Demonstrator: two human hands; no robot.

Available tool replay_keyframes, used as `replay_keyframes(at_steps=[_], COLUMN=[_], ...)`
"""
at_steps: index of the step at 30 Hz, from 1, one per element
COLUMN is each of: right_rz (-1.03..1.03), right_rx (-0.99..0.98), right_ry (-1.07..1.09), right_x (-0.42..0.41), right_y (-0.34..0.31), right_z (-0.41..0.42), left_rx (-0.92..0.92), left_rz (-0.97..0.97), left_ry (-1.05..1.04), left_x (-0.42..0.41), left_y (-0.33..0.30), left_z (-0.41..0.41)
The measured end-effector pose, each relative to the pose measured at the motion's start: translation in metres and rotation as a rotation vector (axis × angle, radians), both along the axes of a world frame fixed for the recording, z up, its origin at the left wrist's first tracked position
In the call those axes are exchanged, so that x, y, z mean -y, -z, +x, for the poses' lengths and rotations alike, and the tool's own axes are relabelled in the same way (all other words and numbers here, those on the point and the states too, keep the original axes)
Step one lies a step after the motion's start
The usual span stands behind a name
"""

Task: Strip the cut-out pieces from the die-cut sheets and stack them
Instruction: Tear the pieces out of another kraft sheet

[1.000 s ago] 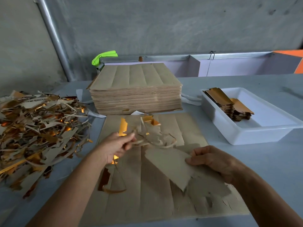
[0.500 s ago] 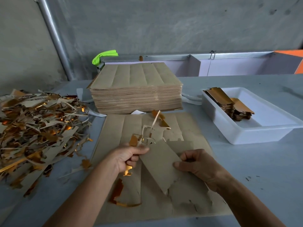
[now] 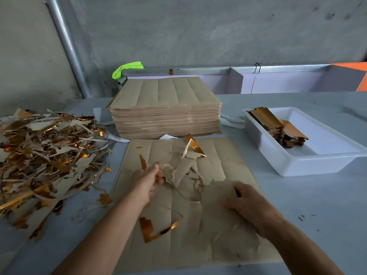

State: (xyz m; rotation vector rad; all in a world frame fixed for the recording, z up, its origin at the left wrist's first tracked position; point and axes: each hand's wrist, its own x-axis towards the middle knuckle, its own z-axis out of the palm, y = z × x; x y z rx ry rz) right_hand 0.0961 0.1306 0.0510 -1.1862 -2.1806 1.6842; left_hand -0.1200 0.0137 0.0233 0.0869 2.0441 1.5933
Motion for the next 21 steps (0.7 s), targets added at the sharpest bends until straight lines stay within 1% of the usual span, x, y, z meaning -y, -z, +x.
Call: replay_keyframes(at_steps=[3,5,6,7,9,10,11,12,14,15,17,19,21], right_rz=[0.053,0.066,0.067,0.063,0.055,0.052,0.048,0.04,0.025,0.021,0.003,-0.012,-0.021], right_rx=[0.023,0.029,0.029,0.025,0.02,0.019,0.017,0.013,0.003,-0.005,-0.035,-0.105,-0.221], right_ry=[0.037,0.06,0.065,0.069,0.057,0.045,0.034,0.027,0.021,0.021,0.022,0.022,0.025], right_x=[-0.014,-0.019,-0.019,-0.018,-0.015,-0.013,-0.011,-0.009,-0.008,-0.008,-0.012,-0.017,-0.022], right_y=[-0.004,-0.004,-0.004,-0.003,0.0,0.001,0.001,0.002,0.002,0.002,0.0,-0.003,-0.005], right_z=[0.012,0.013,0.012,0.01,0.006,0.004,0.003,0.001,0.0,0.001,0.004,0.008,0.011], left_rx=[-0.256,-0.375,-0.492,-0.654,-0.97,-1.053,-1.071,-1.049,-0.906,-0.824,-0.725,-0.651,-0.6], left_rz=[-0.362,-0.538,-0.595,-0.627,-0.6,-0.615,-0.671,-0.754,-0.914,-0.953,-0.945,-0.838,-0.727], left_ry=[0.01,0.027,-0.009,-0.057,-0.146,-0.115,-0.022,0.104,0.346,0.413,0.436,0.36,0.299], left_x=[0.006,0.005,0.004,0.0,-0.012,-0.021,-0.03,-0.04,-0.053,-0.057,-0.059,-0.058,-0.055], left_y=[-0.004,-0.009,-0.014,-0.017,-0.021,-0.024,-0.025,-0.023,-0.017,-0.013,-0.002,0.004,0.006], left_z=[-0.013,-0.014,-0.011,-0.008,-0.002,0.001,0.003,0.005,0.003,0.001,-0.01,-0.022,-0.032])
